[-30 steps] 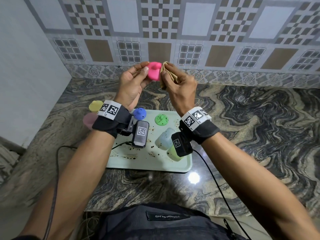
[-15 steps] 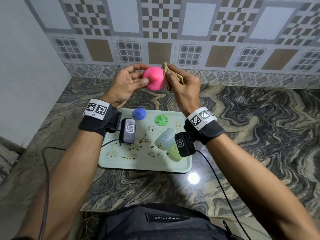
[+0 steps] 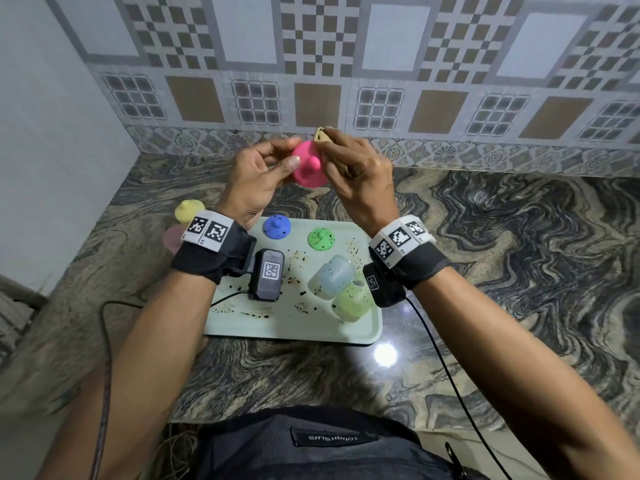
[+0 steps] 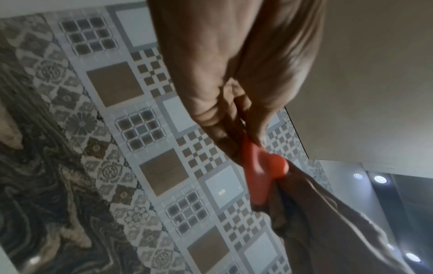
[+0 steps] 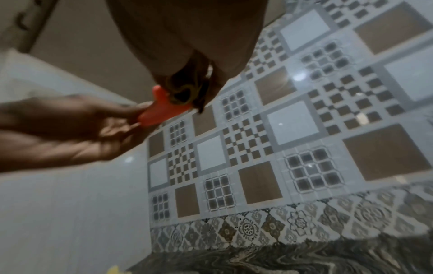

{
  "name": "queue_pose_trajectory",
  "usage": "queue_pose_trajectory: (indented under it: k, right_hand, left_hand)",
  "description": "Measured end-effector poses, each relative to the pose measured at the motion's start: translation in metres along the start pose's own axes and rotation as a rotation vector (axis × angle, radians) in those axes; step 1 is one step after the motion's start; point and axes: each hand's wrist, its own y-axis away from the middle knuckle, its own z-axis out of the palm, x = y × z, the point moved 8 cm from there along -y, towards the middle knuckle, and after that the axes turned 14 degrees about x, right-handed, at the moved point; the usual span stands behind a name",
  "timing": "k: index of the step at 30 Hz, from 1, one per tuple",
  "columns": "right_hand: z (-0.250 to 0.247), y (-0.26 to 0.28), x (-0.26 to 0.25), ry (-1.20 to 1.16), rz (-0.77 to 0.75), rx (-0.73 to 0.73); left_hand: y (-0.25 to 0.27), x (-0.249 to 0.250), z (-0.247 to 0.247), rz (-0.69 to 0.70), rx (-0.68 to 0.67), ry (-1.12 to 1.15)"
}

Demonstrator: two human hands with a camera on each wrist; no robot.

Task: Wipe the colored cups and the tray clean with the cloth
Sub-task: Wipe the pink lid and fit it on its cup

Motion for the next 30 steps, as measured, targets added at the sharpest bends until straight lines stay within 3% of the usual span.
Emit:
queue_pose_trajectory:
  k: [3,5,10,14,17,19,22,25,27,30]
  right_hand:
    - [-0.007,-0.009,0.020,-0.099,0.243,-0.010]
    - [-0.016,-0.012,0.018,-0.095,0.276,0.059]
    - [0.001,-0.006,-0.020,-0.054,-0.135,-0.088]
    - [-0.008,-0.018,-0.016,-0.048,-0.132,0.069]
    - [0.007,-0.010,-0.028,0.005,-0.324,-0.041]
    - [0.010,-0.013,-0.021,0.049,-0.316,-0.061]
    - [-0.003,-0.020,-0.016,0.045,-0.263,0.067]
    - [0.006,-0.010,-0.032,0.044,-0.402,0.012]
    - [0.007,-0.014,-0.025,0.050,-0.298,-0.002]
    - [-0.016,-0.025,0.009,0.007,0.095,0.176]
  left_hand:
    - [-0.003,-0.001,-0.008,-0.014,-0.029,-0.016]
    - [-0.005,-0.002,-0.011,-0.029,-0.016,-0.015]
    - [-0.009,0.005,-0.009,-0.028,-0.035,0.011]
    - [-0.012,0.008,-0.008,-0.018,-0.046,-0.016]
    - [-0.014,0.012,-0.007,-0.008,-0.038,-0.040]
    - [-0.015,0.014,-0.009,0.009,-0.027,-0.089]
    - [-0.014,0.016,-0.011,0.018,-0.033,-0.079]
    - [-0.013,0.019,-0.006,0.032,-0.075,-0.045]
    - [-0.014,0.017,-0.008,0.023,-0.068,-0.036]
    - [-0.016,0.010,-0.016,-0.026,-0.056,0.029]
